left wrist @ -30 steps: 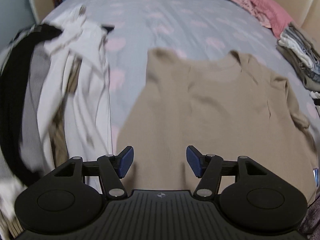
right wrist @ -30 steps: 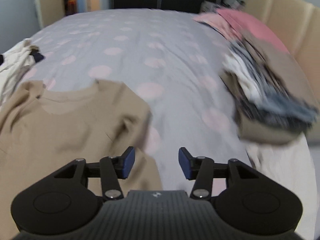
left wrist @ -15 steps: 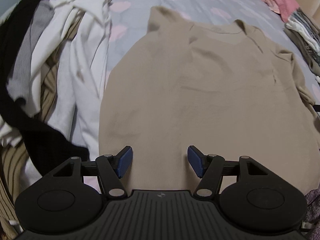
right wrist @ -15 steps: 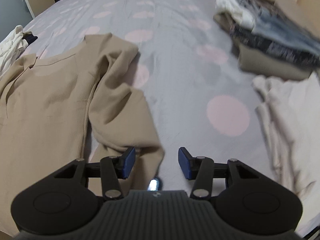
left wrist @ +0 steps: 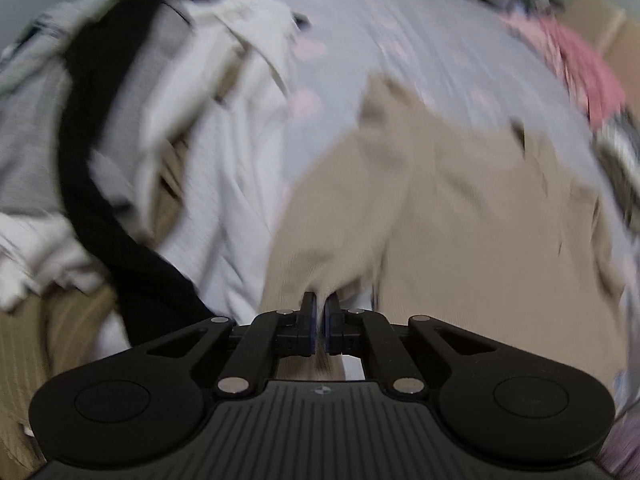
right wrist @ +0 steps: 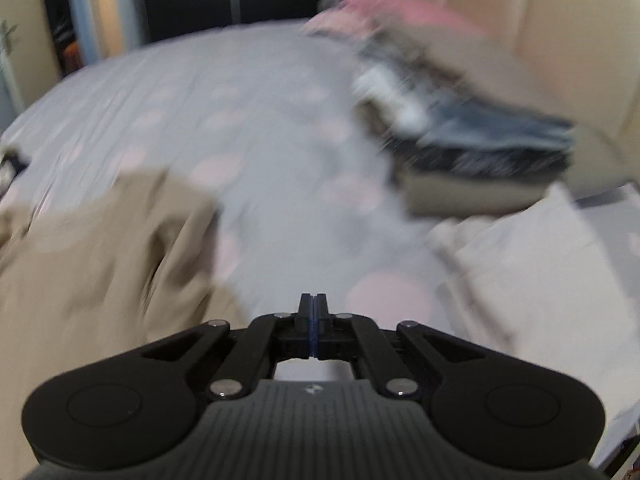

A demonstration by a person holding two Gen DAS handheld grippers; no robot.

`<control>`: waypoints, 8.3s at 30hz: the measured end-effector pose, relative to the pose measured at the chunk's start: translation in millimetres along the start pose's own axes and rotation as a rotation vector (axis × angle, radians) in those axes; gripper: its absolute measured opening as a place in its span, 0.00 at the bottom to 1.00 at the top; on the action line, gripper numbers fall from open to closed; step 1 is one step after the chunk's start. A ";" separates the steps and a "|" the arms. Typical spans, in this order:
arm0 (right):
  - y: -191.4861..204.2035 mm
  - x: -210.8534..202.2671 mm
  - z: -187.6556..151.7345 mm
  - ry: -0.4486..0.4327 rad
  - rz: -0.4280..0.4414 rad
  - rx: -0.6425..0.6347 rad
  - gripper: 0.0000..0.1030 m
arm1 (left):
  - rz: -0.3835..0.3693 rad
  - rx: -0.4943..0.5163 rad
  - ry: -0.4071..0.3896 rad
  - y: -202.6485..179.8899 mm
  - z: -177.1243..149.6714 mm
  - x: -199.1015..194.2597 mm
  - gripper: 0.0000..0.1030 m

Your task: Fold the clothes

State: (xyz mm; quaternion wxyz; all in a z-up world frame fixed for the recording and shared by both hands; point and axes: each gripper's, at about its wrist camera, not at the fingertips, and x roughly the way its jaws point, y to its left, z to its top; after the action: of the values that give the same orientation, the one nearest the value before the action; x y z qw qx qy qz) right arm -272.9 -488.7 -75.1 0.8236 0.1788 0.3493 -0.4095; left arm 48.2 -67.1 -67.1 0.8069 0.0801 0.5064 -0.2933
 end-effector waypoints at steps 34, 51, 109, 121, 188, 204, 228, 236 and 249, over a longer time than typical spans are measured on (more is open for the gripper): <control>13.5 60.6 -41.1 0.335 0.252 0.056 0.07 | 0.250 0.024 -0.251 22.6 74.1 -13.5 0.55; -33.2 -10.4 55.4 -0.046 -0.140 -0.099 0.07 | 0.175 0.036 -0.199 15.0 70.1 -5.3 0.55; -131.8 26.2 94.8 0.085 -0.231 0.066 0.36 | 0.243 0.071 -0.094 -4.5 71.6 31.8 0.56; -234.4 37.7 11.4 0.130 -0.127 0.654 0.37 | 0.264 0.101 -0.069 -17.6 76.1 47.6 0.57; 31.6 -5.9 7.1 0.045 0.139 -0.180 0.37 | 0.133 0.088 -0.056 13.3 -42.1 -16.1 0.02; 19.2 4.3 4.4 0.088 0.086 -0.143 0.37 | 0.305 0.092 -0.256 80.0 85.2 -143.6 0.00; 18.4 13.5 0.4 0.109 0.041 -0.169 0.42 | 0.351 0.018 -0.177 143.9 68.4 -135.8 0.56; 25.3 16.1 -2.0 0.117 0.038 -0.209 0.43 | 0.364 0.075 -0.087 153.1 48.5 -103.2 0.55; 25.6 18.9 -5.2 0.131 0.015 -0.220 0.43 | 0.161 0.141 -0.174 163.5 87.0 -155.1 0.00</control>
State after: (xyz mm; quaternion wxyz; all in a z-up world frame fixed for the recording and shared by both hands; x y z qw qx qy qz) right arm -246.8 -480.7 -92.1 0.8166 0.1162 0.4440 -0.3500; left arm 157.0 89.9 80.8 0.8611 0.1513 0.4044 -0.2684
